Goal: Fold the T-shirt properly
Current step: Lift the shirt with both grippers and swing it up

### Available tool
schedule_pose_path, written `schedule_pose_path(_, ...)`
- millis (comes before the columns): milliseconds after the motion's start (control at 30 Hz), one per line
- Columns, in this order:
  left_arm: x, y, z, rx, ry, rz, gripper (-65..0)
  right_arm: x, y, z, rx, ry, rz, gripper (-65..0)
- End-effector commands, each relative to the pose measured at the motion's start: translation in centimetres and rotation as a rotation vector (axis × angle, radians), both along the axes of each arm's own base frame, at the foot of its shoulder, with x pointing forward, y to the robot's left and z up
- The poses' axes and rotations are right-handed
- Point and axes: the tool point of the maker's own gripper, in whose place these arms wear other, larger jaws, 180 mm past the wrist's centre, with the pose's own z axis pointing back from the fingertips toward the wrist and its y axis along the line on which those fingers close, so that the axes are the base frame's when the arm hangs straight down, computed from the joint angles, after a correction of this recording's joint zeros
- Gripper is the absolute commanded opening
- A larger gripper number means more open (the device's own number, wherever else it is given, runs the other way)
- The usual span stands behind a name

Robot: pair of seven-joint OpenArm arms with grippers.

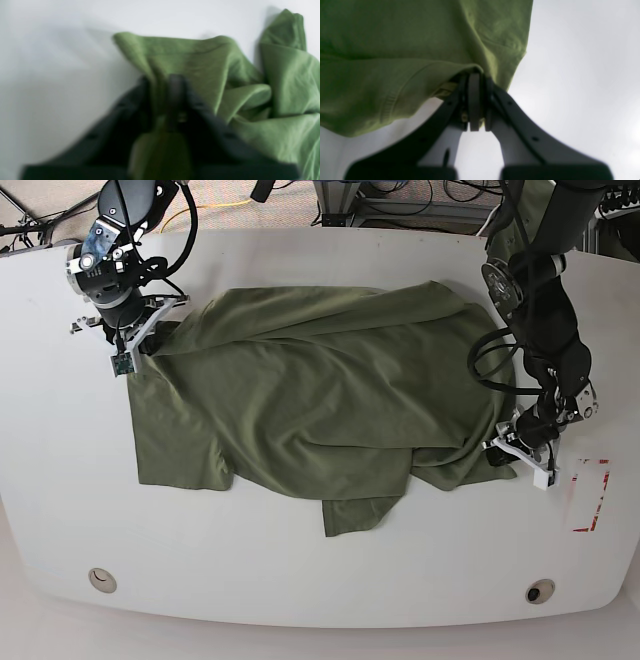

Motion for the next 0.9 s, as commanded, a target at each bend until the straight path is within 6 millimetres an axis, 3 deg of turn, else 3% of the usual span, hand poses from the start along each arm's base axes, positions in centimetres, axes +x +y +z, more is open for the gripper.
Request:
schedule_pose_path(0, 1.1, 0.6, 1.4, 0.014, -0.045, 0.012, -65.0, 0.7, -0.2, 1.1, -0.012, -0.042, 0.005, -65.0)
schedule_pose_path(200, 1.2, 0.8, 1.7, 0.012, -0.057, 0.016, -65.0, 1.6, -0.2, 1.6, -0.010, -0.067, 0.005, -65.0)
schedule_pose_path(367, 1.3, 3.4, 4.6, 0.075, -0.089, 0.045, -65.0, 3.3, -0.3, 2.6, -0.011, -0.108, 0.003, -65.0)
schedule_pose_path(567, 0.0, 6.3, 9.9, 0.260, -0.136, 0.031, -65.0, 6.4, -0.5, 5.2, -0.019, -0.199, 0.001, -65.0)
schedule_pose_path(867, -0.8, 8.0, 20.1, 0.503, -0.233, 0.042, -65.0, 12.0, -2.1, 12.5, -0.076, -0.399, 0.008, -65.0)
